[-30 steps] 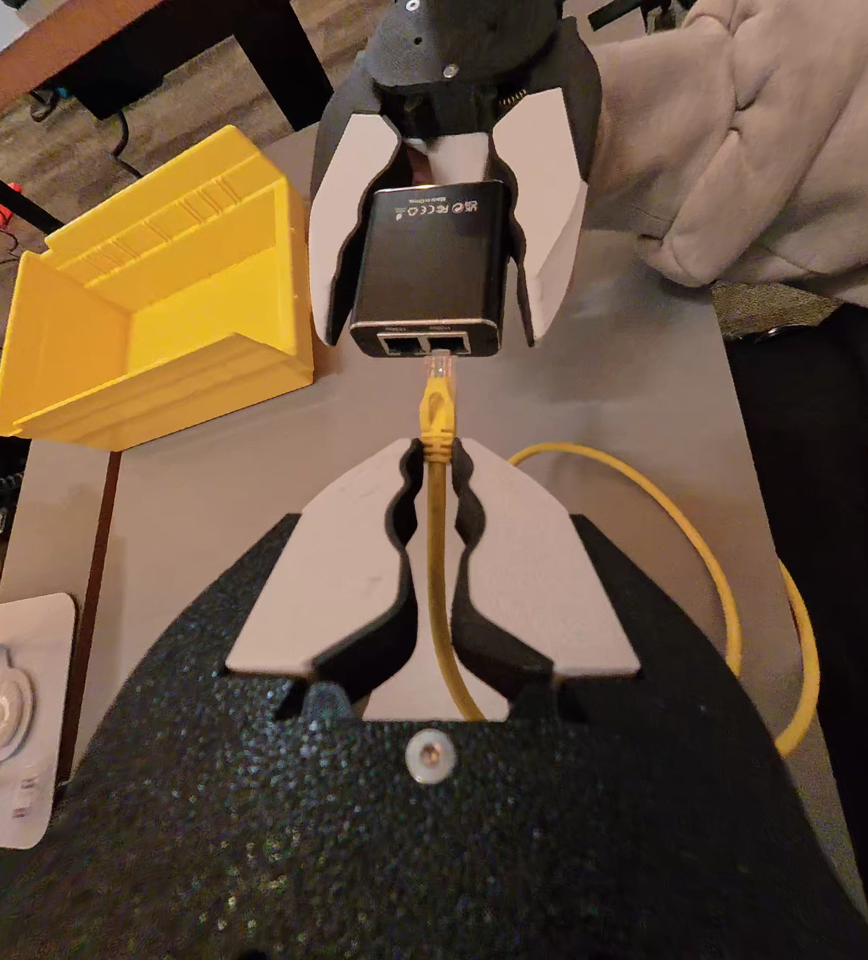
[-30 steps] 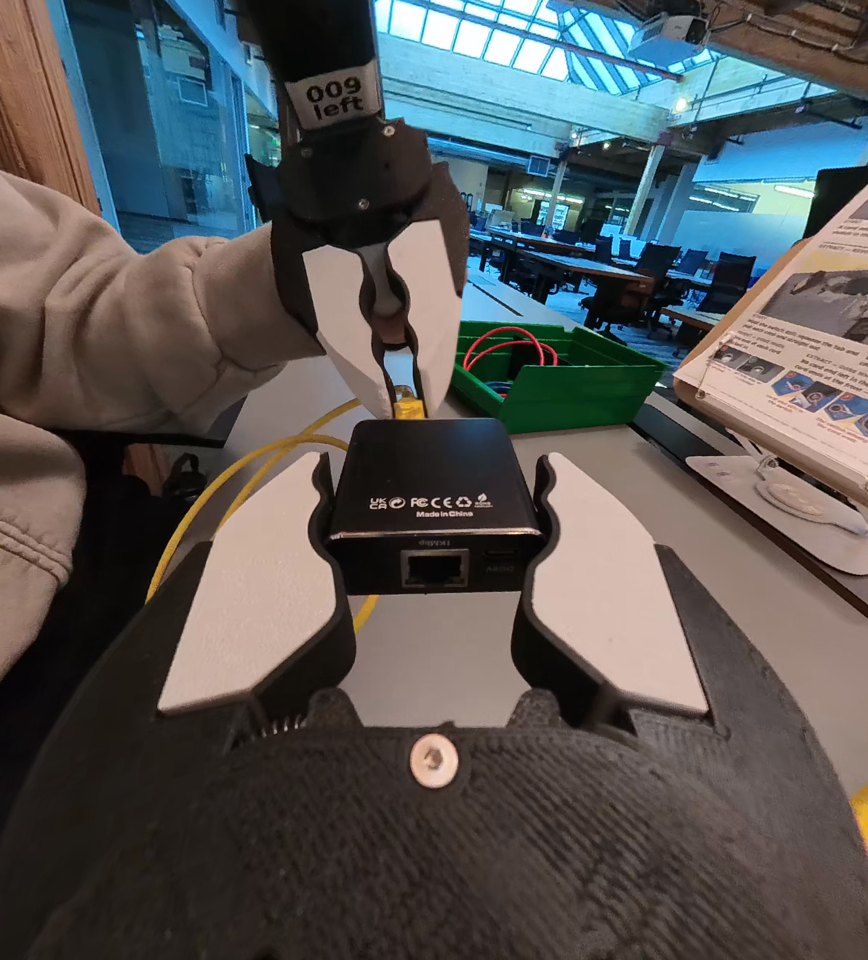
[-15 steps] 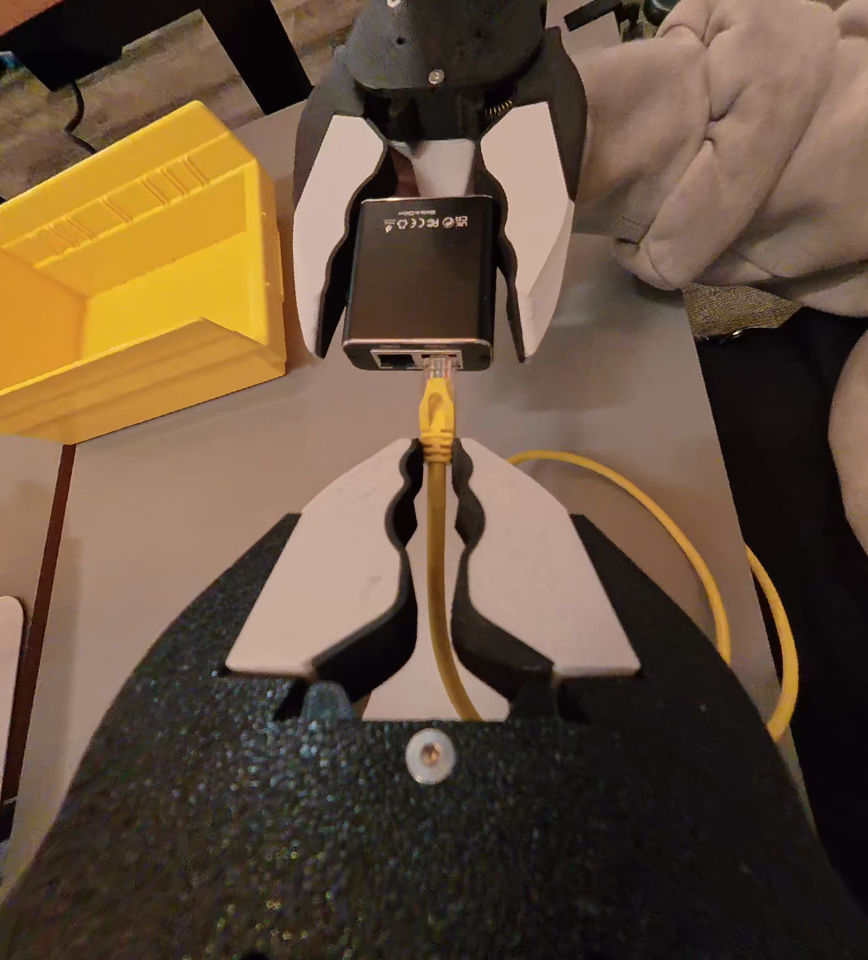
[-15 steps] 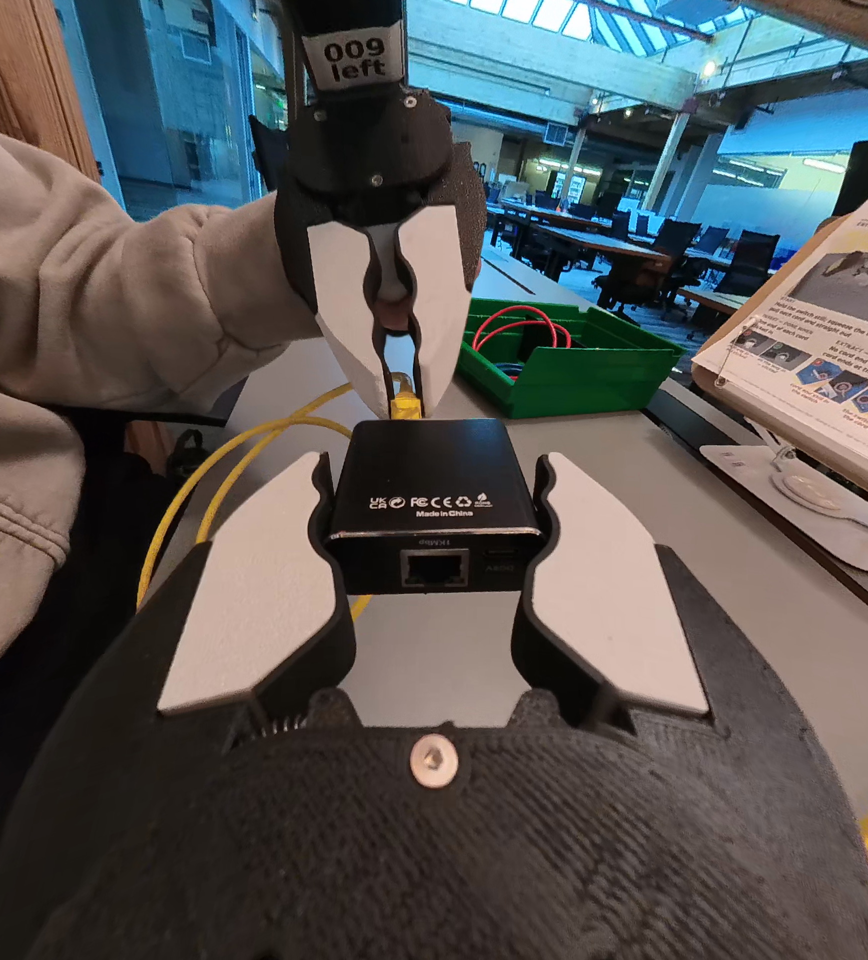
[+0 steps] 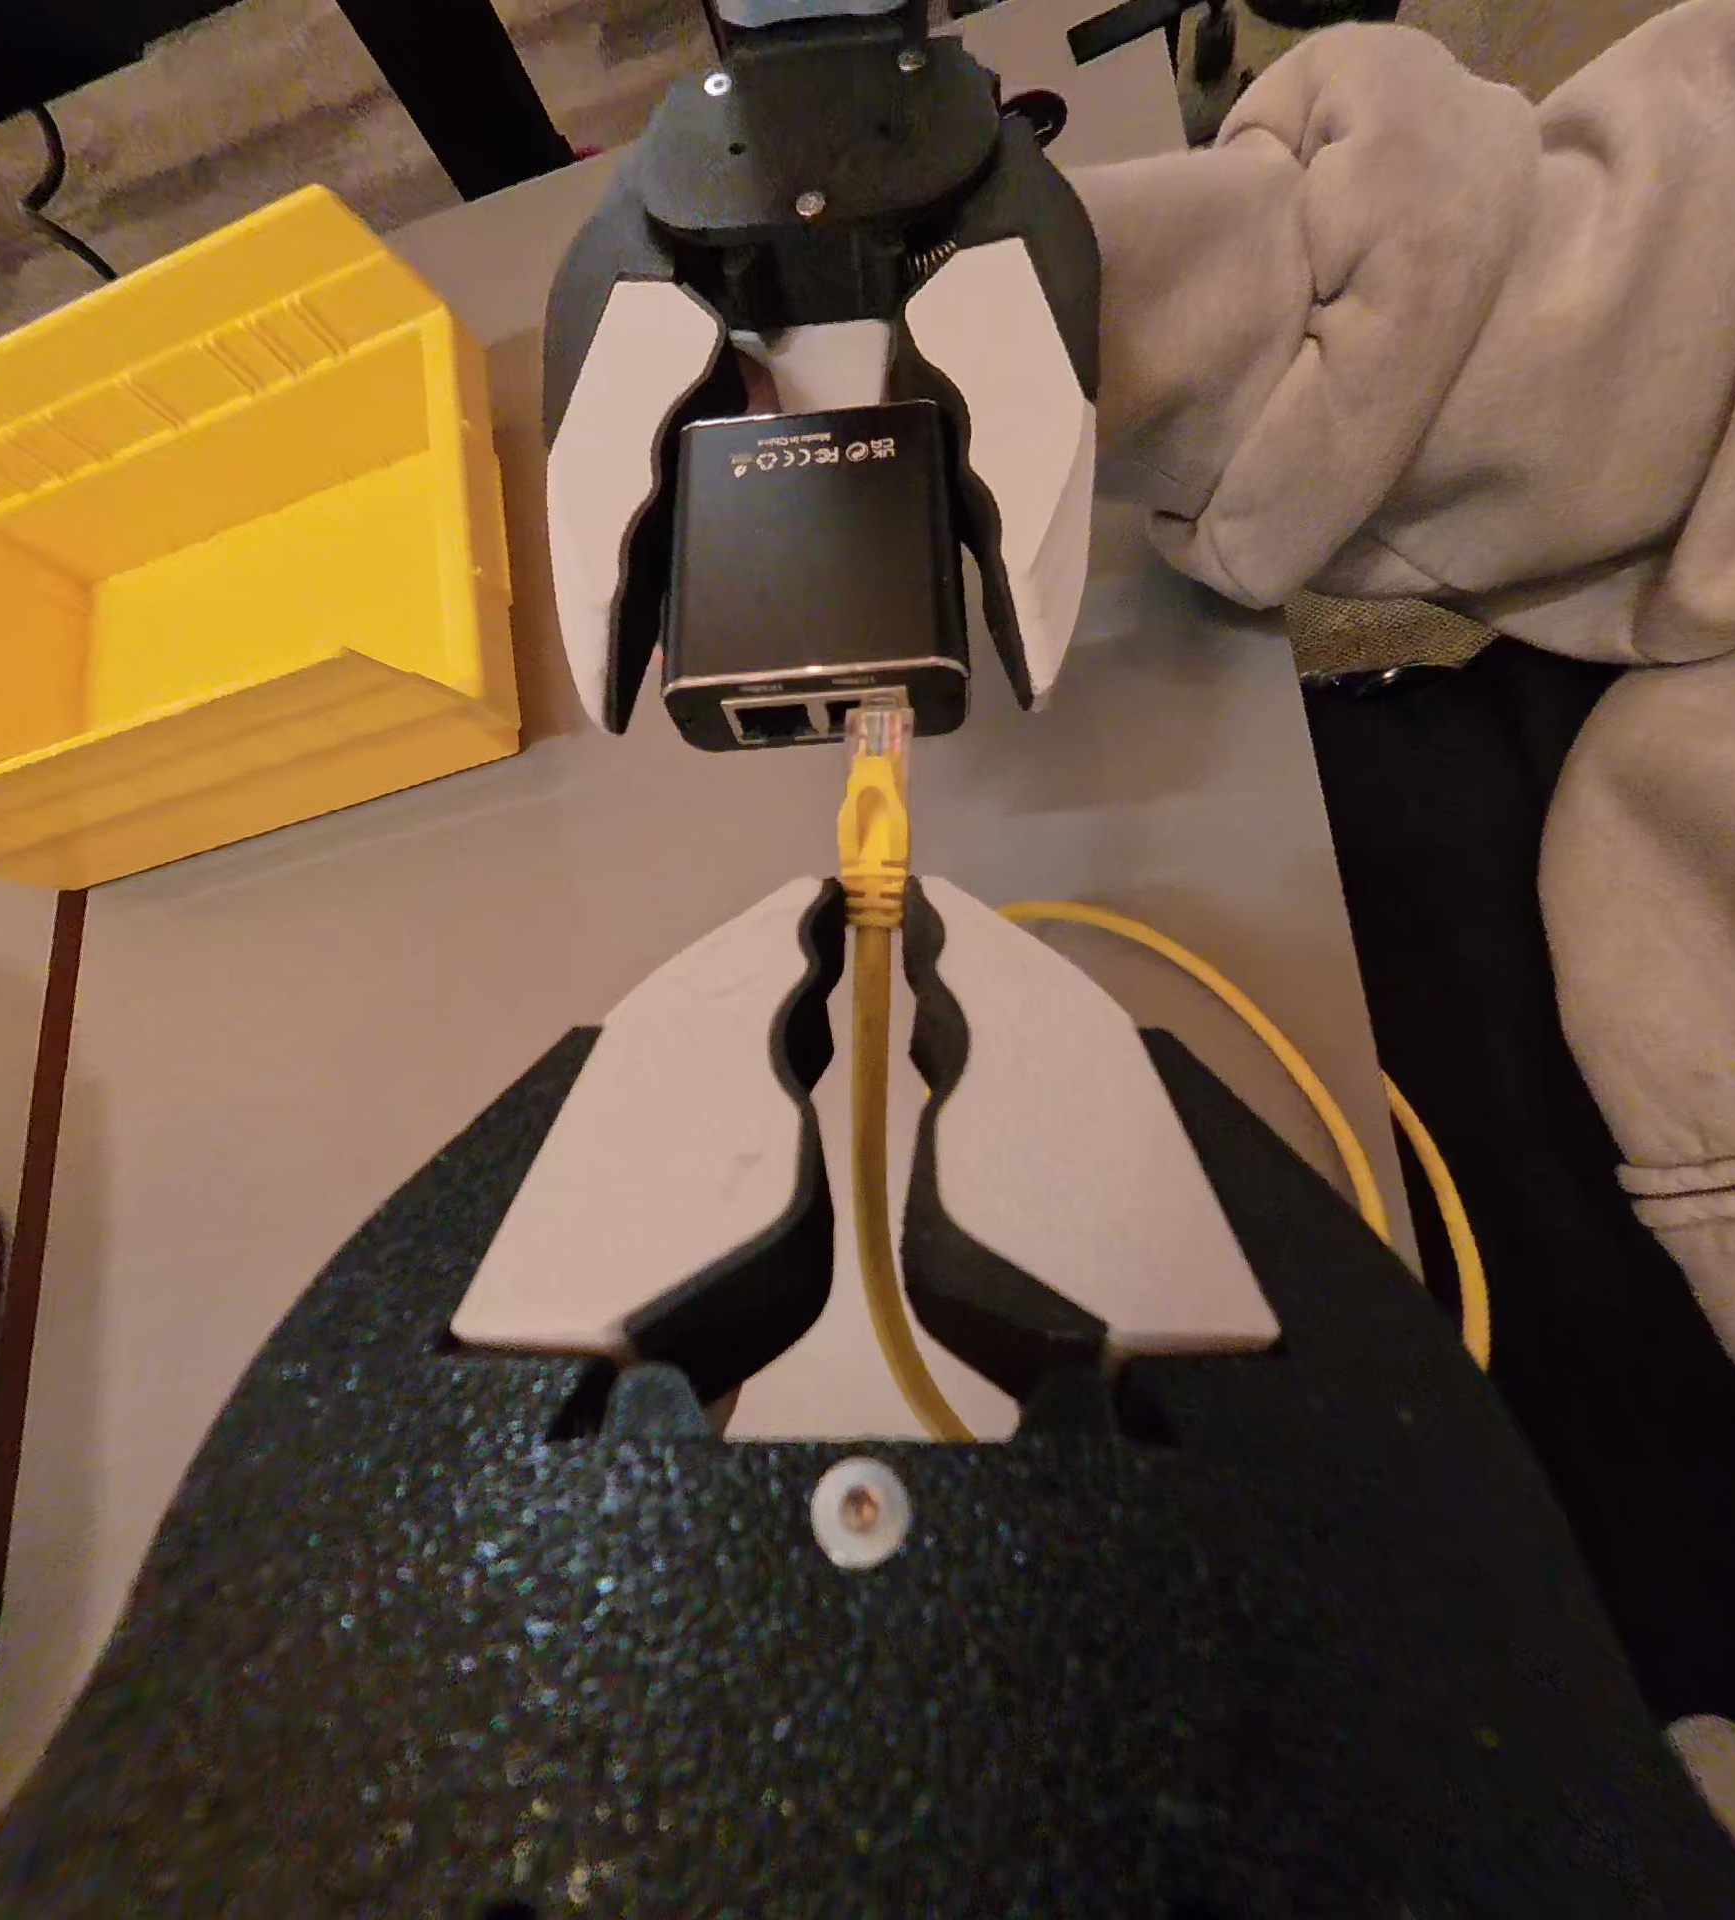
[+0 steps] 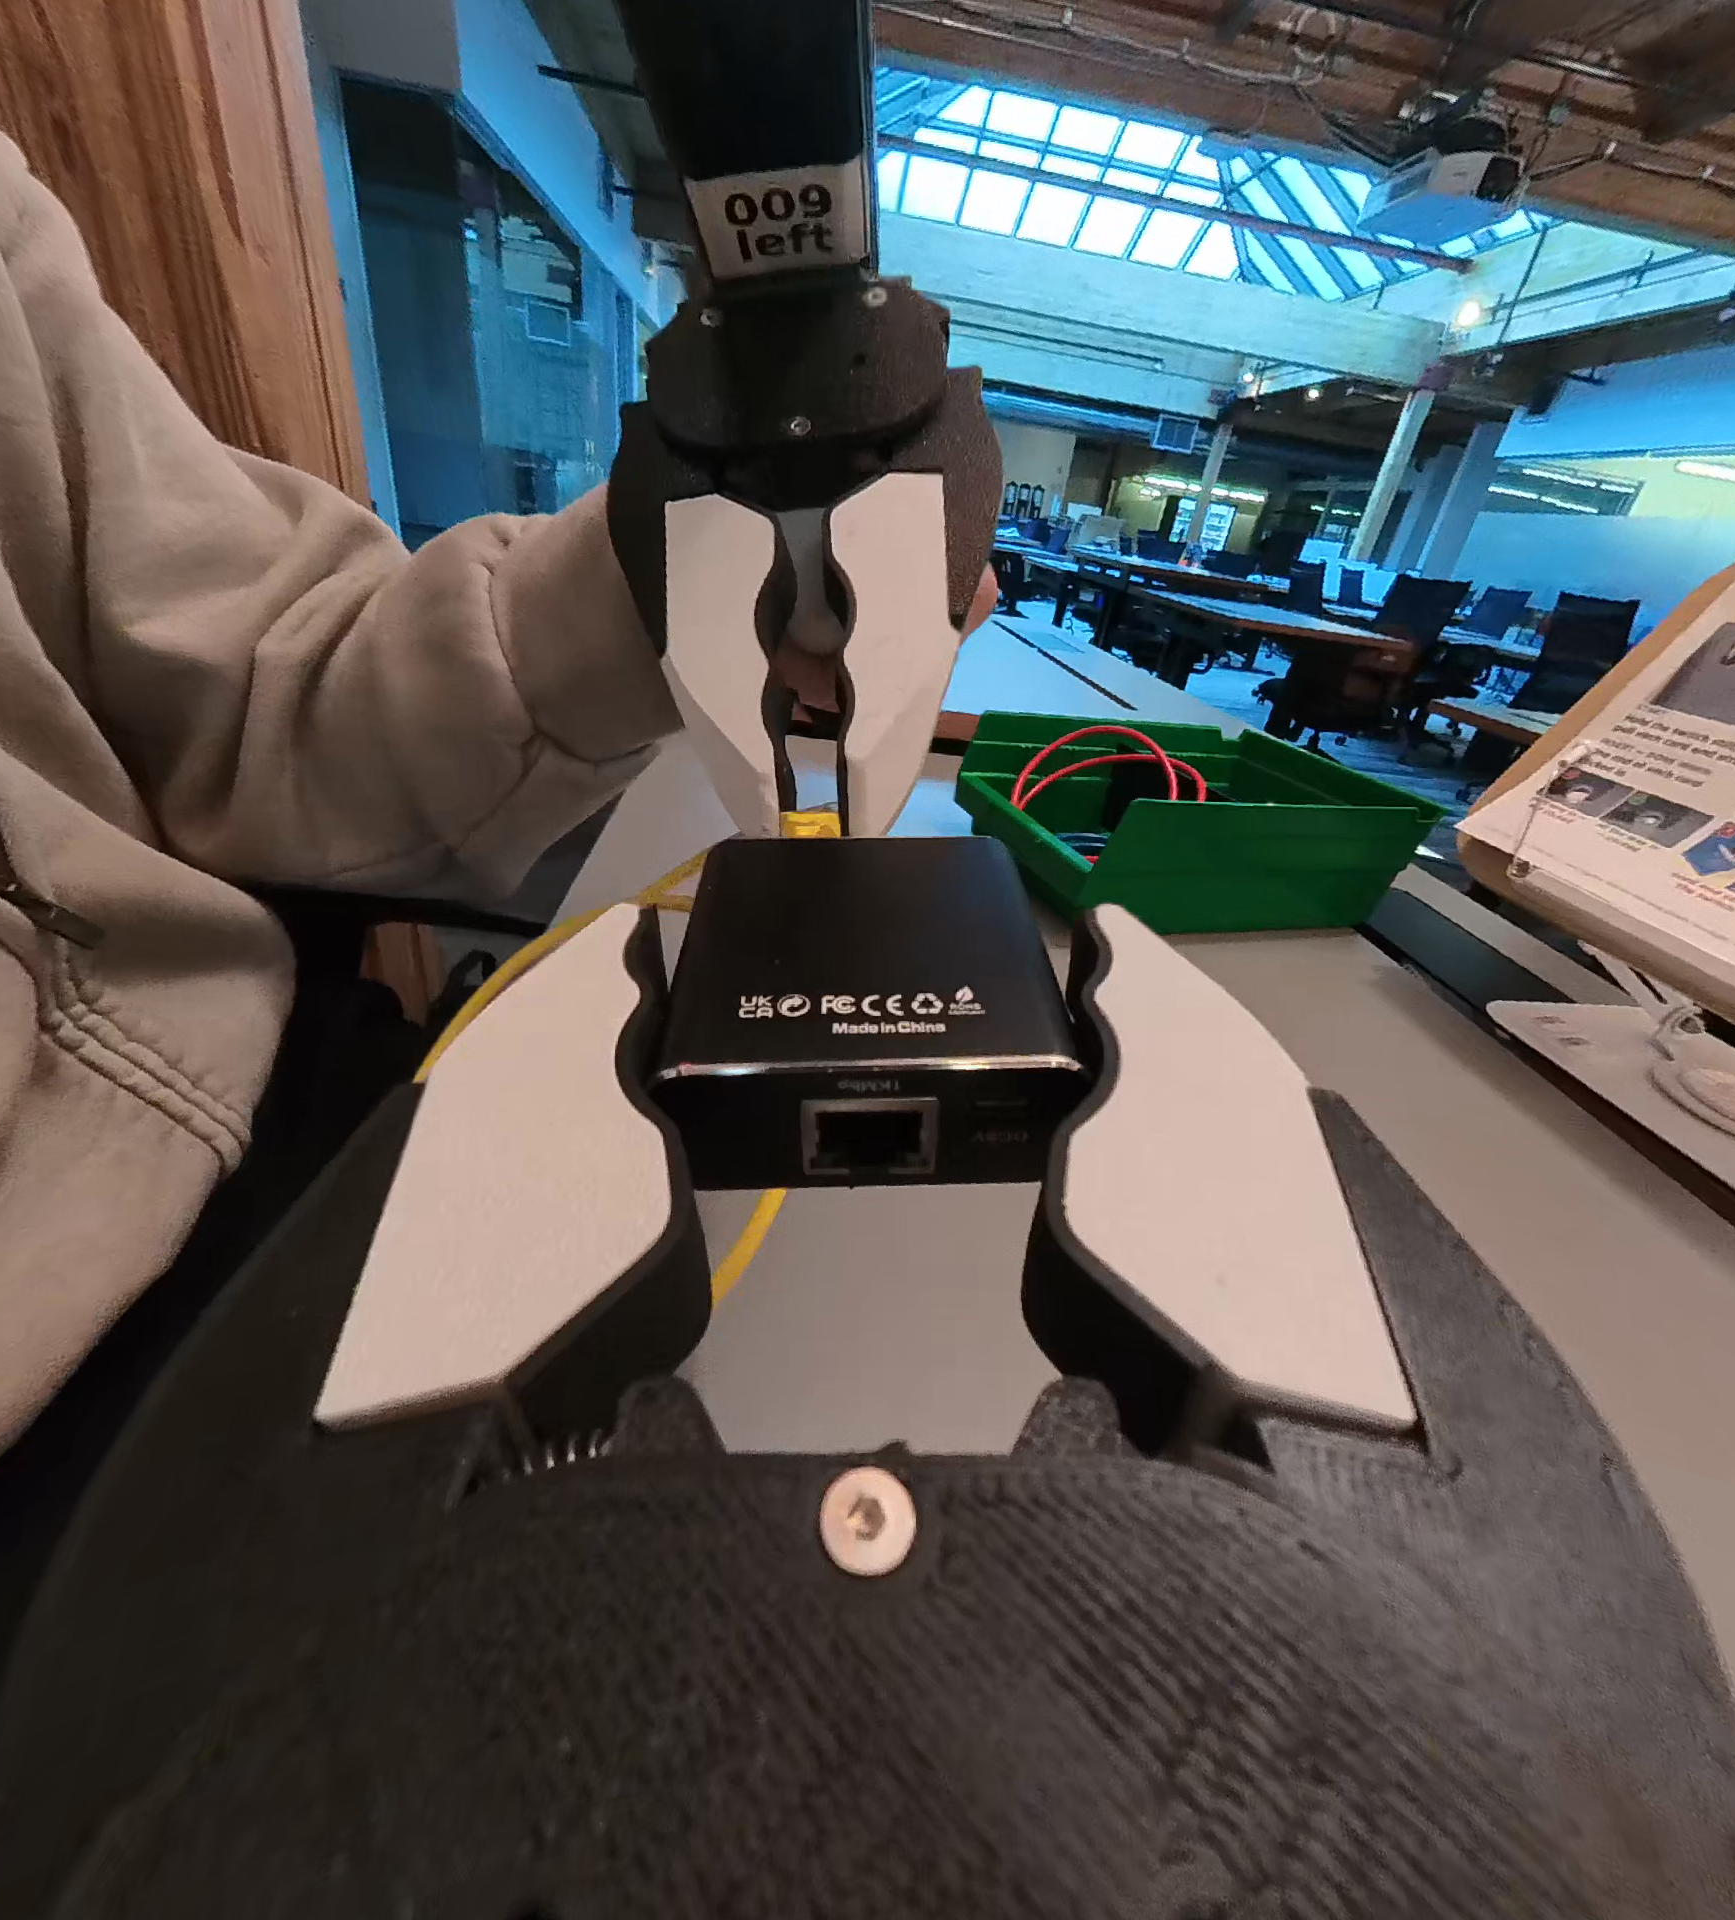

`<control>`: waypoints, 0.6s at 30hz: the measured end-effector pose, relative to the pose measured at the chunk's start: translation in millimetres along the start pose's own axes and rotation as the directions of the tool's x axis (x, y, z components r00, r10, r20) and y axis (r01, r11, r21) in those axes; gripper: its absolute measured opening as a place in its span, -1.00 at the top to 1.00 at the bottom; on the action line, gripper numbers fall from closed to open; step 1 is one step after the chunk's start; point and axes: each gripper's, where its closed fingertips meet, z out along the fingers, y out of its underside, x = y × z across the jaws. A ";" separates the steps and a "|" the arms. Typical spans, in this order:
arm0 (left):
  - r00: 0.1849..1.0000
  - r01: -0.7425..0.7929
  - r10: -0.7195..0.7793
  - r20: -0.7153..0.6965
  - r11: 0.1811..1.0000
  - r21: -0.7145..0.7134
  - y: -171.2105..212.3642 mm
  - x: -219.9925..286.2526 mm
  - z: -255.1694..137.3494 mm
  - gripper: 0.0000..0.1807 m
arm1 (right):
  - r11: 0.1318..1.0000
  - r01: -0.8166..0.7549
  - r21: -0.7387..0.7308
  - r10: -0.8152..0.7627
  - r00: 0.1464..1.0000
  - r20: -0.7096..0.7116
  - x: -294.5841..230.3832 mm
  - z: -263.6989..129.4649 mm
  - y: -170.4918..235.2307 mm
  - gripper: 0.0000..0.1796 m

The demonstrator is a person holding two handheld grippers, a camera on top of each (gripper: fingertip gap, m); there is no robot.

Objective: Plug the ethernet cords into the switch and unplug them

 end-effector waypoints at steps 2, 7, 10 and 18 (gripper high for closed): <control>1.000 0.007 -0.007 0.019 0.999 -0.033 2.0 -2.3 0.8 0.88 | 1.000 0.004 -0.017 -0.004 1.000 -0.018 2.5 0.1 1.9 0.16; 0.998 0.041 -0.037 0.043 0.994 -0.105 9.2 -5.1 5.8 0.88 | 0.998 0.021 -0.053 -0.023 0.999 -0.026 2.2 0.7 4.7 0.16; 0.999 0.044 -0.040 0.030 0.992 -0.115 8.0 -1.6 5.2 0.89 | 0.996 0.040 -0.075 -0.042 0.999 -0.023 0.7 0.0 6.3 0.16; 0.997 0.075 -0.072 0.028 0.986 -0.146 5.0 1.5 2.7 0.89 | 1.000 0.024 0.002 -0.024 1.000 0.010 -3.1 -0.2 -1.6 0.16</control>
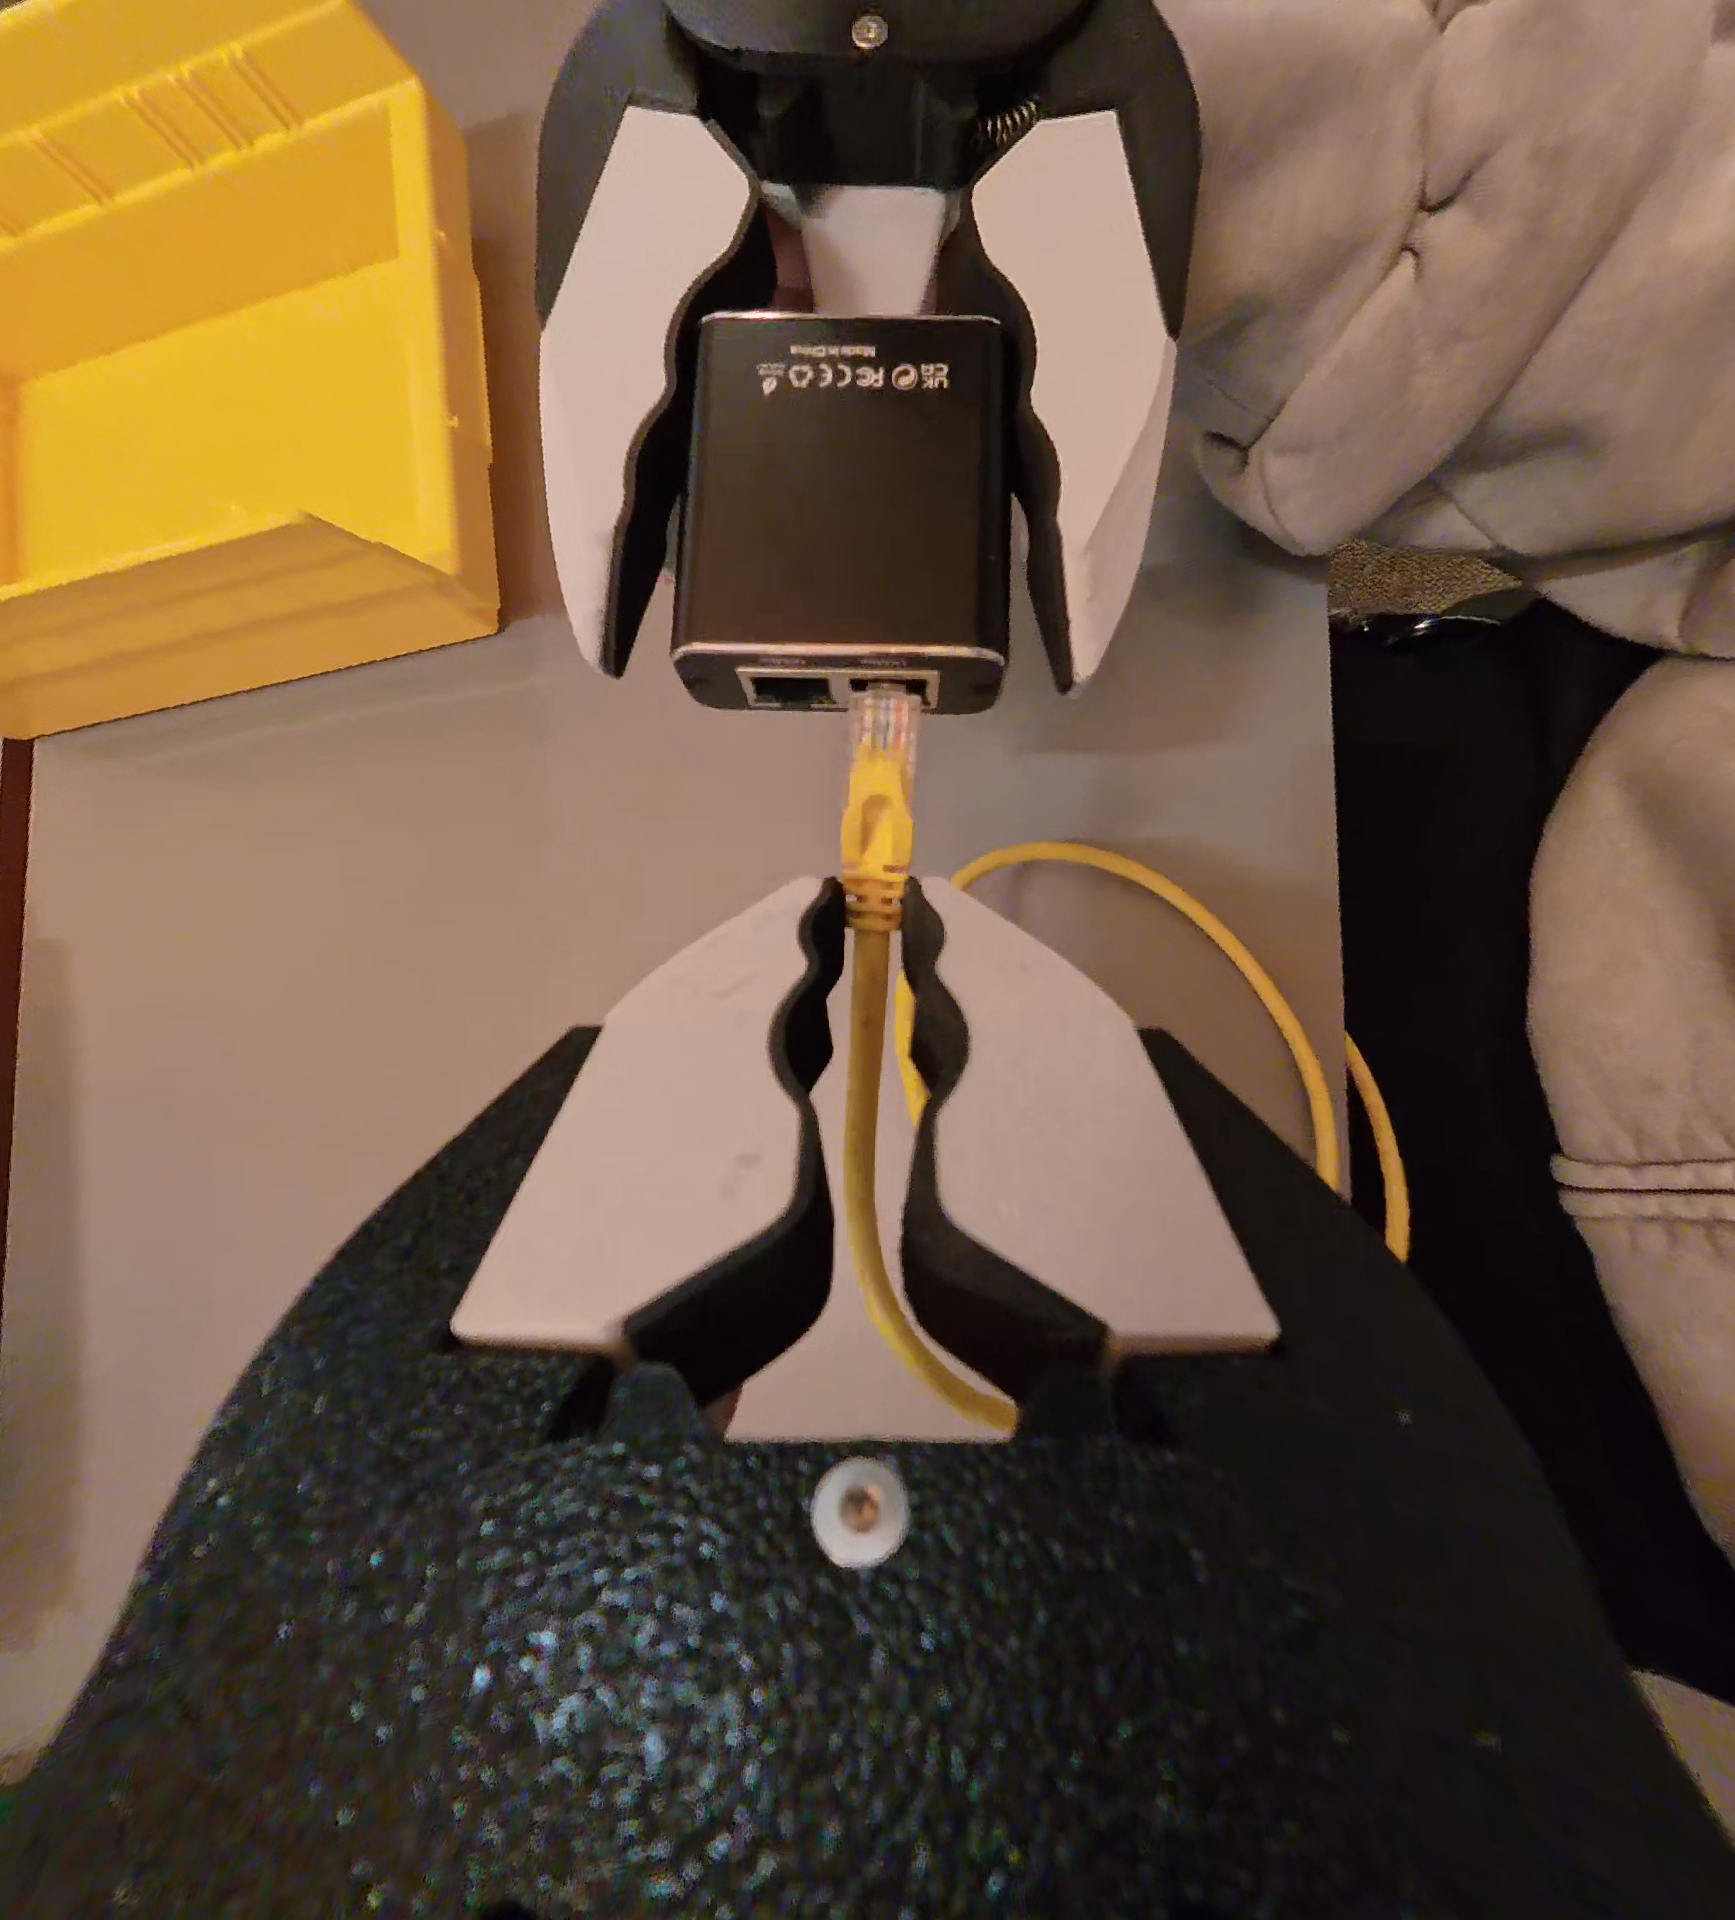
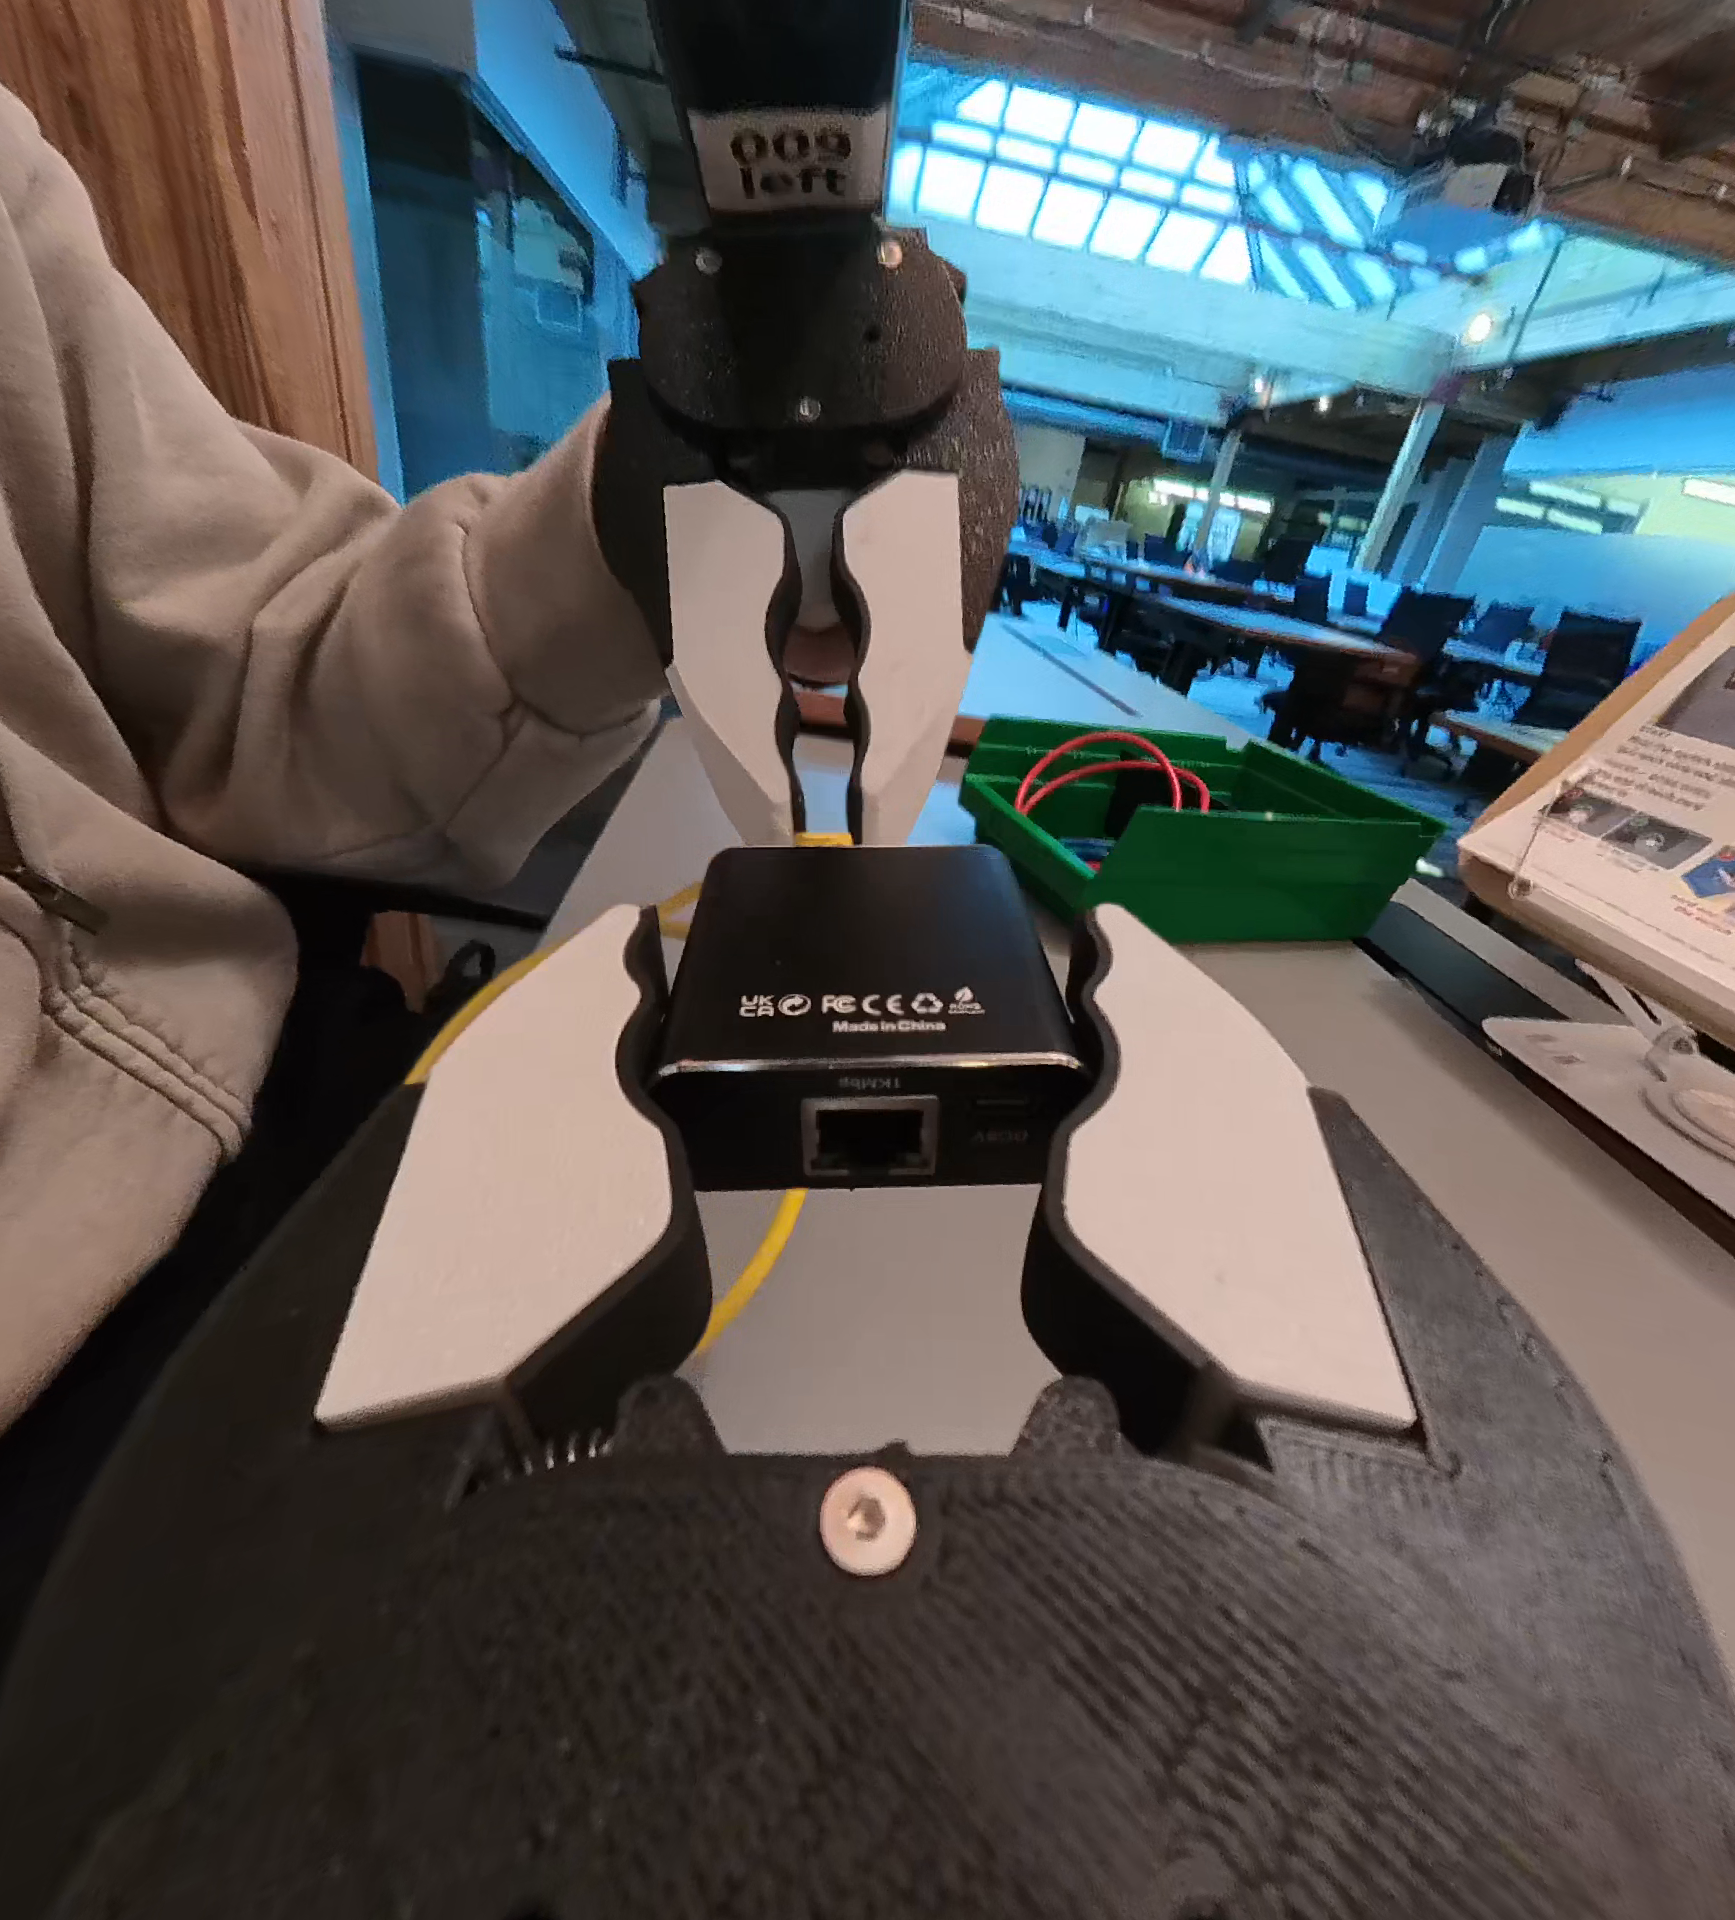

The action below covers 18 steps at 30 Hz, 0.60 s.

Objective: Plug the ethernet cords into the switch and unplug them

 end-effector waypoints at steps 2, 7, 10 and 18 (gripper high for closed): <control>1.000 0.005 -0.005 0.010 1.000 -0.005 -3.7 1.2 -2.8 0.89 | 0.999 -0.008 0.042 0.008 1.000 0.009 -0.9 -1.2 -5.9 0.16; 0.999 -0.012 0.014 0.034 0.999 -0.043 -8.1 4.9 -11.8 0.89 | 0.983 -0.031 0.179 0.020 0.998 0.060 -7.0 -6.8 -25.7 0.16; 1.000 -0.007 0.008 0.027 1.000 -0.020 -12.0 7.0 -16.7 0.89 | 0.978 -0.037 0.206 0.024 0.998 0.064 -7.1 -10.5 -29.7 0.16; 0.997 -0.026 0.027 0.067 1.000 -0.016 -15.2 2.7 -21.4 0.89 | 0.984 -0.032 0.178 0.022 0.998 0.056 -6.4 -7.5 -25.7 0.16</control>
